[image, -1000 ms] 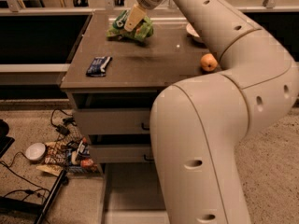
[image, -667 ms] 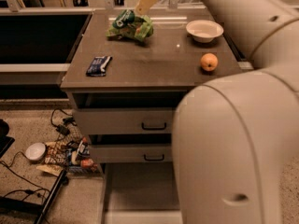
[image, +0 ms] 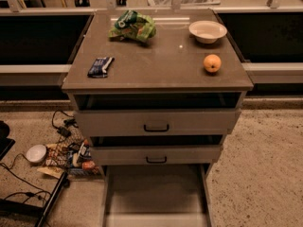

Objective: Pick green rice chip bag from bottom drawer and place on counter

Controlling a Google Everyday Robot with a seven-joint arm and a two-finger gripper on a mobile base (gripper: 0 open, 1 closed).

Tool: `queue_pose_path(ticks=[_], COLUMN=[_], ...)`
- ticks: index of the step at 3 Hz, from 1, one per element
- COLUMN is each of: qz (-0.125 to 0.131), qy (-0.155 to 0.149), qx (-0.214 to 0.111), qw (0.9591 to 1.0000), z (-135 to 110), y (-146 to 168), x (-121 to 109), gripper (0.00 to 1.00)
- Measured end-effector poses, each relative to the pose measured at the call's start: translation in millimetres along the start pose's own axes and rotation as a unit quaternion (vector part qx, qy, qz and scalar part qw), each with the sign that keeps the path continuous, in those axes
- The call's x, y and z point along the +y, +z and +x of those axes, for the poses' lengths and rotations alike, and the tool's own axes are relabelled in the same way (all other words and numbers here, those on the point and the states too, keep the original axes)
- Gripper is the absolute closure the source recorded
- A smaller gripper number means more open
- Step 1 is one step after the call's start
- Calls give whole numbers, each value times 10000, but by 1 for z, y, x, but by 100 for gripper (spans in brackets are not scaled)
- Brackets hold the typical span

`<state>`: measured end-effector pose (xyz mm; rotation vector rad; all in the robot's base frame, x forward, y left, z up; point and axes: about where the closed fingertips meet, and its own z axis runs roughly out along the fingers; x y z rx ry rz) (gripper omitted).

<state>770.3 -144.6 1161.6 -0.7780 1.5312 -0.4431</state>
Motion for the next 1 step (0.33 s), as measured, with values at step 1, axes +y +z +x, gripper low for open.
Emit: queue_pose_path(ticks=[1], qz=[534], qy=[9], qx=[-28], qw=[9986], z=[29], y=[-58], x=[-35], gripper=[0])
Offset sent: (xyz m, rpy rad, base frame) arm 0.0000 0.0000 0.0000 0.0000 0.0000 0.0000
